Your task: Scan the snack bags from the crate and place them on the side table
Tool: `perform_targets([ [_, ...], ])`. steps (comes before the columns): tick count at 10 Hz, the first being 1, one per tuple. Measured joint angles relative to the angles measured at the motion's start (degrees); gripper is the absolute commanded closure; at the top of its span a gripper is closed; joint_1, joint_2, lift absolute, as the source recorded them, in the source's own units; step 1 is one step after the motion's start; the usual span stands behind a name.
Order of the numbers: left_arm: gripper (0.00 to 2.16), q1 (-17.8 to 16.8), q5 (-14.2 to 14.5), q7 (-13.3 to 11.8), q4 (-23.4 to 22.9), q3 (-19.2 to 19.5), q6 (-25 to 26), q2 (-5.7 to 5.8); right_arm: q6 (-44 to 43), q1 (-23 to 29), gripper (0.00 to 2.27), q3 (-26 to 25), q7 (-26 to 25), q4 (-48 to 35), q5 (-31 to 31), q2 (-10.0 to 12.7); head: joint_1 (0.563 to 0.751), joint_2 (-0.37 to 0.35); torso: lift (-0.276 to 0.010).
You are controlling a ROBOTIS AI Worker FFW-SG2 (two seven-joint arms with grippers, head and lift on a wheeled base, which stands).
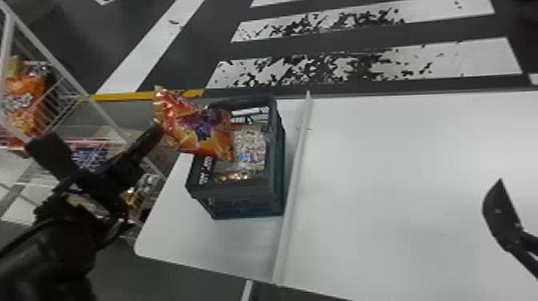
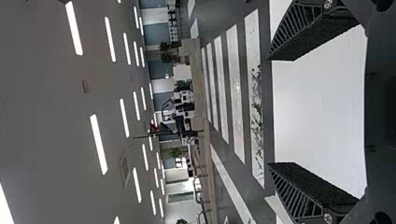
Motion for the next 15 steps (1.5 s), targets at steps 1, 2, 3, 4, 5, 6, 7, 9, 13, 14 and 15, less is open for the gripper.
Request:
perform_targets([
  [1,2.13,0.01,1.43,0.02,-3.46,1.04,2.61,-0.02,0.00,-0.19,0.07,-0.08,0.00,0.27,-0.06,0.00,0.695,0.350,-0.094],
  [2,2.13,0.20,3.36,0.14,-7.60,1.60,5.19,-0.04,0.01,-0.38,0.07,-0.09,0.00,0.42,-0.12,0.00,0.695,0.350,-0.094],
  [3,2.13,0.31,5.30,0.35,-11.88,1.80,7.89,-0.05,-0.02,-0.51,0.07,-0.11,0.00,0.55,-0.22,0.00,0.695,0.350,-0.094],
  [4,2.13,0.40,7.44,0.69,-16.08,1.83,10.59,-0.06,-0.12,-0.58,0.07,-0.20,0.00,0.68,-0.38,0.00,0.695,0.347,-0.094],
  [5,2.13,0.63,10.26,1.10,-19.75,1.77,12.62,-0.06,-0.19,-0.62,0.07,-0.37,0.00,0.79,-0.49,0.00,0.695,0.316,-0.094],
  [6,2.13,1.07,13.29,1.18,-22.58,1.33,14.28,-0.06,-0.29,-0.64,0.07,-0.51,0.00,0.83,-0.66,0.00,0.695,0.279,-0.094],
  [7,2.13,1.55,15.82,0.65,-24.01,0.30,15.42,-0.06,-0.35,-0.64,0.07,-0.61,0.00,0.84,-0.92,0.00,0.695,0.239,-0.094],
  [9,2.13,2.37,17.10,-1.70,-22.04,-4.80,15.81,-0.06,-0.54,-0.65,0.07,-0.84,0.00,0.89,-1.24,0.00,0.695,0.178,-0.094],
  [13,2.13,3.94,19.13,-10.33,-7.14,-17.43,15.26,-0.06,-0.87,-0.22,0.07,-1.78,0.00,0.69,-1.82,-0.09,0.695,0.013,-0.094],
  [14,2.13,4.39,19.02,-11.98,-3.37,-21.43,14.20,-0.06,-0.88,-0.08,0.07,-1.83,0.00,0.47,-1.92,-0.09,0.695,-0.031,-0.094],
  [15,2.13,4.41,18.15,-12.91,0.61,-25.53,12.15,-0.06,-0.88,0.14,0.07,-1.89,0.00,0.23,-1.95,-0.09,0.695,-0.078,-0.094],
])
